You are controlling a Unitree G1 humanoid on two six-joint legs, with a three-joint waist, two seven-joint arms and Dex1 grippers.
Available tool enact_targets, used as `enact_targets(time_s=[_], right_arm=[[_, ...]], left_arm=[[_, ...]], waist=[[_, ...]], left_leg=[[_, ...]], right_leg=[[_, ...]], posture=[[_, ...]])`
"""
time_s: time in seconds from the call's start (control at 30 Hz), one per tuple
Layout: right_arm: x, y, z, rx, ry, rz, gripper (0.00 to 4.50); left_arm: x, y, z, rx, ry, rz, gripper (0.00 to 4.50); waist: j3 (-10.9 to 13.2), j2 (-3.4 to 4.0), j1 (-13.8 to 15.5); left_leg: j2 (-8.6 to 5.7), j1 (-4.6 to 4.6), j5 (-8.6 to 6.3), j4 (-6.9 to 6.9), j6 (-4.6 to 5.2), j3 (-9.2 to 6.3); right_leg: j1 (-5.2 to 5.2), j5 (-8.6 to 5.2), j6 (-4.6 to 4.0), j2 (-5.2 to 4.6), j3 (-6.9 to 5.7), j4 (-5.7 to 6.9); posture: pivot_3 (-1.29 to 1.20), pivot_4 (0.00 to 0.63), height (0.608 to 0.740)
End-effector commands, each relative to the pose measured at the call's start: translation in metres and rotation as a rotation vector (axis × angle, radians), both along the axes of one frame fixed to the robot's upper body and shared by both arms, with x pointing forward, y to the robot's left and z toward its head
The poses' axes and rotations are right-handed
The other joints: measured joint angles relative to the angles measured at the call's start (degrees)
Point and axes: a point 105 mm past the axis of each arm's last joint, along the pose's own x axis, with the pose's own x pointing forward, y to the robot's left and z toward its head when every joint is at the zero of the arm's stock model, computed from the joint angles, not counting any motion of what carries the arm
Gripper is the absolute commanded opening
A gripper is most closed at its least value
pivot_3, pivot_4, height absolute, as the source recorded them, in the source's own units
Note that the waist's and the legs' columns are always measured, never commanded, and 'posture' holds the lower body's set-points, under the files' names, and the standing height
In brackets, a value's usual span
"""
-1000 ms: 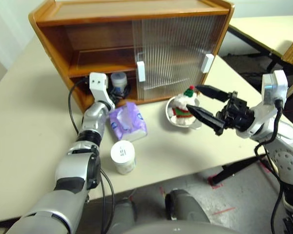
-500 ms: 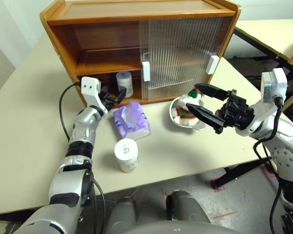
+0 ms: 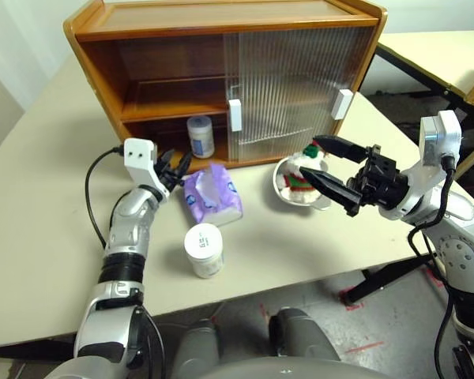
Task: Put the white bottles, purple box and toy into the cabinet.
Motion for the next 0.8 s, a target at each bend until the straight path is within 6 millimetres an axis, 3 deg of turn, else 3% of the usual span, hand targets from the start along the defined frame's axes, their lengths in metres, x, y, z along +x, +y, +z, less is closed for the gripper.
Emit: enact_targets(time_s=[0.03, 0.13, 0.57, 0.8], right_arm=[[0.0, 0.003, 0.001, -0.003, -0.006, 0.009, 4.5], [0.0, 0.002, 0.001, -0.005, -0.005, 0.011, 4.5], [-0.002, 0.001, 0.002, -0.009, -0.007, 0.004, 4.5], [-0.002, 0.002, 0.003, -0.006, -0.008, 0.002, 4.5]], left_arm=[[0.003, 0.003, 0.0, -0.021, -0.02, 0.073, 1.18], [0.009, 0.003, 0.004, -0.066, -0.039, 0.14, 0.04], [0.031, -0.017, 0.0, -0.05, -0.03, 0.234, 0.04], [0.041, -0.016, 0.0, -0.027, -0.022, 0.272, 0.04]], waist=[[0.0, 0.0, 0.2], [0.0, -0.01, 0.8], [0.0, -0.04, 1.1], [-0.1, -0.05, 1.0]], left_leg=[[0.0, 0.0, 0.0, 0.0, 0.0, 0.0], [-0.01, 0.0, 0.0, 0.01, 0.0, 0.02], [-0.1, -0.02, 0.0, 0.02, 0.0, 0.11], [-0.14, -0.01, 0.0, 0.01, -0.01, 0.14]], right_leg=[[0.0, 0.0, 0.0, 0.0, 0.0, 0.0], [0.0, 0.01, 0.0, 0.0, 0.01, -0.01], [0.0, 0.01, 0.01, 0.03, 0.02, -0.07], [0.0, 0.01, 0.01, 0.08, 0.01, -0.07]], posture=[[-0.07, 0.0, 0.74], [-0.08, 0.0, 0.74], [-0.09, 0.0, 0.74], [-0.1, 0.0, 0.74]])
